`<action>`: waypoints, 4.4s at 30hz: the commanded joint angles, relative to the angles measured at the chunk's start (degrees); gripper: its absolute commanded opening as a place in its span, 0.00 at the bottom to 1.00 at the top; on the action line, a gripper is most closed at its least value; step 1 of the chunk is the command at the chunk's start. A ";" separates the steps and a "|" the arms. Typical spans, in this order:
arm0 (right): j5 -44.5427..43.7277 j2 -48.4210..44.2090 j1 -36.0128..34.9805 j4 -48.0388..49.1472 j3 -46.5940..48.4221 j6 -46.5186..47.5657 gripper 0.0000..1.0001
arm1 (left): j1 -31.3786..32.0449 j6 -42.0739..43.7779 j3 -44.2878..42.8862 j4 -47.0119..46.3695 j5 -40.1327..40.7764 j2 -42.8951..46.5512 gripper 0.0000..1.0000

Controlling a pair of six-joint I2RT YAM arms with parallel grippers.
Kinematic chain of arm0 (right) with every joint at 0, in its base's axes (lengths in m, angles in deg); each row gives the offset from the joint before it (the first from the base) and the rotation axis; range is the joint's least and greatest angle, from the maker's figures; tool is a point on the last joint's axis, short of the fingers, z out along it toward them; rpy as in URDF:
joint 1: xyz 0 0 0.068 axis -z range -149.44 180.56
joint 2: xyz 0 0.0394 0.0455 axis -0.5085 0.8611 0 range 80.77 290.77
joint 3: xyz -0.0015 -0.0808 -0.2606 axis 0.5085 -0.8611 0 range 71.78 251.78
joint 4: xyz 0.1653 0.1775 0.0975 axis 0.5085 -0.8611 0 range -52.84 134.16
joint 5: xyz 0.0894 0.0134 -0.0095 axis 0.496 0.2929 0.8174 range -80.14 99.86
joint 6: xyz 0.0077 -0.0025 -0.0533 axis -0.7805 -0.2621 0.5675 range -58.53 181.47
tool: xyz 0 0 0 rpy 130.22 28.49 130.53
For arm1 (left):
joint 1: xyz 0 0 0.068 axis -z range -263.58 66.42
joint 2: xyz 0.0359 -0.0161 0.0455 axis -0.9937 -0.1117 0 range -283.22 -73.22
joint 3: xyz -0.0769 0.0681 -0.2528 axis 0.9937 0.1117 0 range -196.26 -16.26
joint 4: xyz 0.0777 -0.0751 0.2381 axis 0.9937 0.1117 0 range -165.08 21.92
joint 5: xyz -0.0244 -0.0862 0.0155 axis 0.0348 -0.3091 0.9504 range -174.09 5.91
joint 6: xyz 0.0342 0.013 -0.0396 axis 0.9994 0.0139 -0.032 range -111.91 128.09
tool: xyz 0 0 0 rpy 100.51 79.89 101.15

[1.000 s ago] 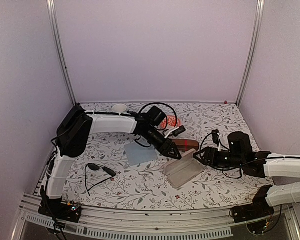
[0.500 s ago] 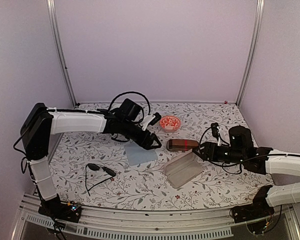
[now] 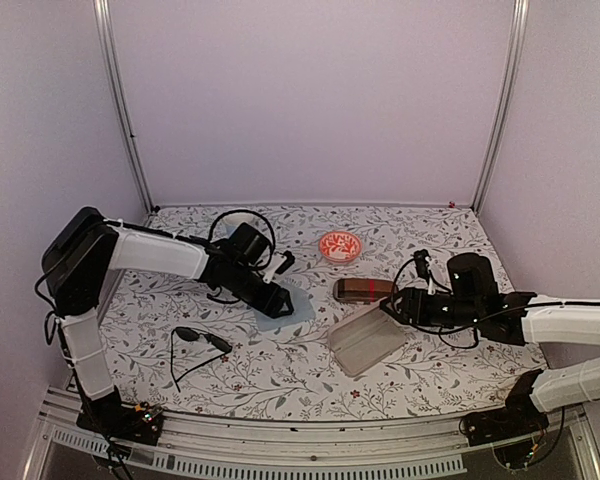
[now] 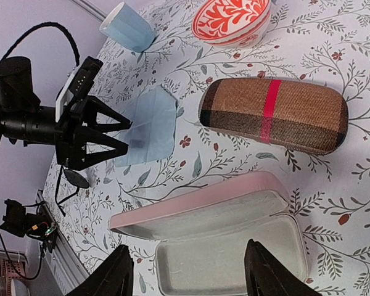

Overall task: Organize the sunglasses
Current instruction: Move the glasses cleaning cloth to the center of the board, then pick up the glasses cleaning cloth at the center of the board.

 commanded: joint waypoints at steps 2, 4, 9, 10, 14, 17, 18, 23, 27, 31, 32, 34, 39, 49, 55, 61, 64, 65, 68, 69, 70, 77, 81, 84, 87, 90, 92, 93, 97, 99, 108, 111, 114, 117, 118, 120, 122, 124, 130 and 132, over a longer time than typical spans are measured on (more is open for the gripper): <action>-0.02 0.98 -0.47 1.34 1.17 0.09 0.63 | 0.05 -2.04 4.52 -1.76 0.31 0.32 0.70; -0.02 1.30 -0.50 1.73 0.84 -0.27 0.63 | 0.08 -2.68 6.35 -2.31 -0.27 1.11 0.71; 0.13 1.96 -0.62 2.65 0.37 -0.87 0.63 | 1.23 -4.28 10.79 -3.81 -2.30 2.26 0.70; 0.20 2.12 -0.59 2.75 0.48 -1.02 0.63 | 1.68 -4.63 11.45 -3.80 -2.57 2.43 0.70; 0.61 2.50 -0.73 2.96 0.60 -1.17 0.63 | 4.47 -7.17 14.39 -3.51 -2.93 3.90 0.71; 0.51 2.59 -1.01 2.94 0.66 -1.14 0.63 | 7.09 -9.96 17.01 -2.60 -2.19 6.01 0.70; 0.48 2.58 -0.98 2.94 0.66 -1.10 0.63 | 8.14 -11.00 18.07 -2.27 -2.05 6.85 0.71; 0.45 3.18 -1.13 2.60 1.67 -0.44 0.63 | 13.16 -15.78 21.23 -1.13 -2.21 10.18 0.71; 0.65 3.79 -1.50 2.60 2.56 -0.17 0.63 | 16.13 -18.01 22.41 0.08 -1.59 11.96 0.71; 0.51 4.30 -2.45 2.30 3.46 0.01 0.63 | 18.38 -19.49 22.36 0.65 -2.67 14.27 0.71; 0.36 4.45 -2.87 2.09 3.89 0.12 0.63 | 18.88 -19.59 22.20 0.72 -3.33 14.94 0.71; -0.49 5.01 -3.94 1.10 5.04 0.60 0.63 | 19.54 -19.17 21.85 0.23 -5.17 16.22 0.71; -3.00 6.81 -7.05 -1.77 8.12 1.87 0.63 | 19.16 -17.43 20.13 -0.62 -8.58 21.55 0.71; -3.35 7.60 -7.49 -2.03 8.82 1.81 0.62 | 6.43 -9.63 16.49 -2.76 -4.51 20.22 0.69; -3.91 7.72 -7.52 -2.79 8.97 1.69 0.62 | 3.69 -6.55 11.13 -3.54 -6.10 11.25 0.59; -3.57 9.19 -7.48 -2.33 8.95 1.45 0.62 | 3.88 -5.46 8.44 -3.62 -6.40 4.61 0.49; -3.21 10.05 -7.48 -1.92 9.05 1.43 0.62 | 4.23 -5.13 8.55 -3.30 -5.38 3.67 0.44; -3.09 10.32 -7.52 -1.73 9.13 1.46 0.62 | 4.44 -5.10 8.59 -3.23 -5.21 3.53 0.43; -2.83 11.12 -7.50 -1.35 9.34 1.59 0.62 | 5.57 -5.01 8.98 -3.21 -4.80 2.66 0.40; -2.77 11.34 -7.50 -1.27 9.46 1.58 0.62 | 5.89 -5.06 9.03 -3.23 -4.65 2.32 0.39; -2.65 11.56 -7.49 -1.09 9.48 1.56 0.62 | 6.31 -5.09 9.04 -3.25 -4.46 1.98 0.38; -2.42 11.31 -7.48 -1.01 8.77 1.14 0.62 | 8.32 -5.74 9.28 -2.29 -0.60 1.06 0.25; -2.66 10.39 -7.54 -0.95 8.41 0.86 0.62 | 9.23 -6.31 9.72 -2.08 0.54 1.26 0.20; -2.86 10.32 -7.53 -1.05 8.53 1.02 0.62 | 10.01 -6.97 10.15 -2.64 0.22 1.17 0.18; -2.63 10.52 -7.48 -1.10 8.66 1.11 0.62 | 10.65 -7.60 10.58 -3.05 -0.22 1.30 0.18; -2.53 10.82 -7.52 -0.93 8.69 1.00 0.62 | 11.08 -7.93 10.88 -3.15 0.20 1.29 0.16; -2.43 10.93 -7.50 -0.93 8.71 1.03 0.62 | 11.31 -8.21 11.12 -3.01 1.07 1.21 0.15; -2.38 10.90 -7.48 -0.87 8.69 1.06 0.62 | 11.46 -8.30 11.15 -2.86 1.56 1.25 0.14; -2.42 10.90 -7.48 -0.76 8.59 0.96 0.62 | 11.87 -8.35 11.15 -2.29 4.10 1.47 0.07; -2.33 11.03 -7.48 -0.75 8.65 0.95 0.62 | 11.94 -8.43 11.14 -2.29 4.53 1.92 0.00; -2.18 10.68 -7.50 -0.86 8.96 1.11 0.62 | 11.28 -9.27 13.80 -3.51 7.45 9.78 0.00; -2.07 10.96 -7.48 -0.78 8.96 1.05 0.62 | 10.86 -9.38 14.92 -3.67 8.22 12.15 0.00; -1.88 11.32 -7.51 -0.66 9.04 1.03 0.62 | 10.79 -9.41 15.72 -3.51 8.72 13.06 0.00; -1.78 11.64 -7.49 -0.53 9.09 1.06 0.62 | 10.80 -9.54 16.72 -4.37 7.83 13.00 0.00; -1.75 11.67 -7.49 -0.48 9.18 1.10 0.62 | 10.80 -9.43 16.77 -4.70 7.25 12.66 0.00; -1.74 11.81 -7.47 -0.44 9.28 1.16 0.62 | 10.82 -9.25 16.50 -5.30 5.87 11.70 0.00; -1.65 12.05 -7.48 -0.35 9.28 1.20 0.62 | 10.80 -9.11 15.99 -5.92 4.99 10.44 0.03; -1.49 12.17 -7.50 -0.40 9.46 1.23 0.62 | 10.88 -8.85 15.08 -6.11 4.51 9.19 0.08; -1.62 11.83 -7.48 -0.92 9.43 1.16 0.62 | 11.46 -8.19 12.90 -6.09 3.83 6.37 0.20; -1.63 11.80 -7.54 -0.96 9.51 1.20 0.62 | 11.75 -8.11 12.53 -5.82 4.23 5.51 0.23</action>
